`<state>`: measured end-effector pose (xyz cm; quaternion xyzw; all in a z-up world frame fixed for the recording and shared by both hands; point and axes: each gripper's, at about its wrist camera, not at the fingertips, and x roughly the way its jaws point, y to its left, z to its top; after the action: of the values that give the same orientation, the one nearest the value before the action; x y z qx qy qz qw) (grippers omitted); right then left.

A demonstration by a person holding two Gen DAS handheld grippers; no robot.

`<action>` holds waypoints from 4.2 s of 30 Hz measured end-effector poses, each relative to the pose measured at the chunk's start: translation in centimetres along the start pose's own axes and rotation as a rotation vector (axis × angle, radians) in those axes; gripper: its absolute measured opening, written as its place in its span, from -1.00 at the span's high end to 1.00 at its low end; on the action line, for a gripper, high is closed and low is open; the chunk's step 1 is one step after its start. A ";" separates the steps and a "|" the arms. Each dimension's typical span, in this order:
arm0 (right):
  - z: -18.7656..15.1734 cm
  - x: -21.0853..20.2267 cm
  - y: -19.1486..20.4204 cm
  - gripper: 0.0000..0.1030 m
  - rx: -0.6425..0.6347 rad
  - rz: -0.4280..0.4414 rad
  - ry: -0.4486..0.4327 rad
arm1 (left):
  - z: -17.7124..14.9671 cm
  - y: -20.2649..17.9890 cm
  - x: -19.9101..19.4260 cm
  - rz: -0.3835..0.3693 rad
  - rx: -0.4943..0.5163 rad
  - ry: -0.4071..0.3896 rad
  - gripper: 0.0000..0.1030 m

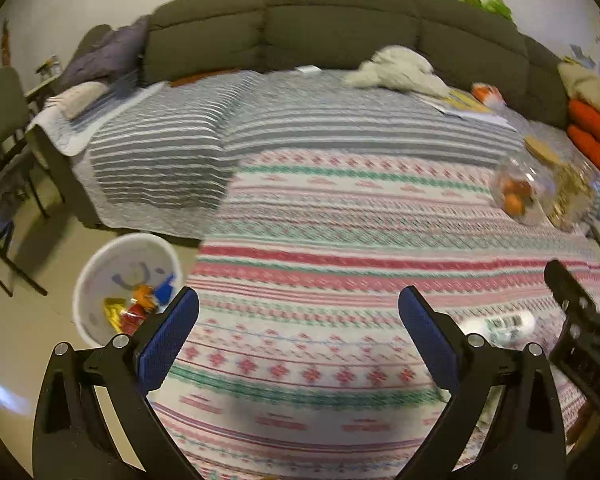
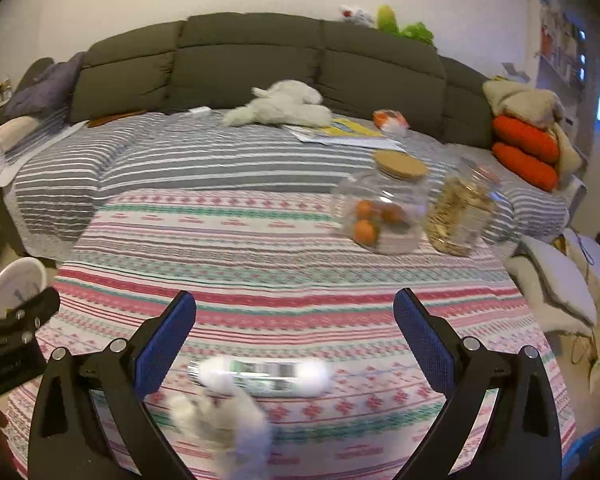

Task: Collect trash
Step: 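Grasp the crumpled white paper with the left tool while the right tool grasps the white bottle, then lift the paper and white bottle and carry both toward the bin, then open the left tool over the bin to drop the crumpled paper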

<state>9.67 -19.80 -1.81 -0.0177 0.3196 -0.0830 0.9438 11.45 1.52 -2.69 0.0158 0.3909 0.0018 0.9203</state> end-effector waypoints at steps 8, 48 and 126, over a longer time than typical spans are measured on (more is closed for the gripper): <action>-1.3 1.9 -5.9 -0.87 0.069 -0.066 0.104 | -1.9 -5.1 1.5 -0.112 0.116 0.089 -0.86; -4.7 9.9 2.6 0.03 -0.531 0.382 0.304 | -0.7 -2.6 2.4 -0.250 0.127 0.134 0.38; 2.8 -0.1 22.7 0.23 -0.149 0.530 -0.059 | 3.1 25.0 -0.9 0.082 -0.383 -0.100 -0.50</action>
<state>14.60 2.50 -1.44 -0.0051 0.2907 0.1910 0.9376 13.30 26.36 0.84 -0.1438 0.3363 0.1129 0.9239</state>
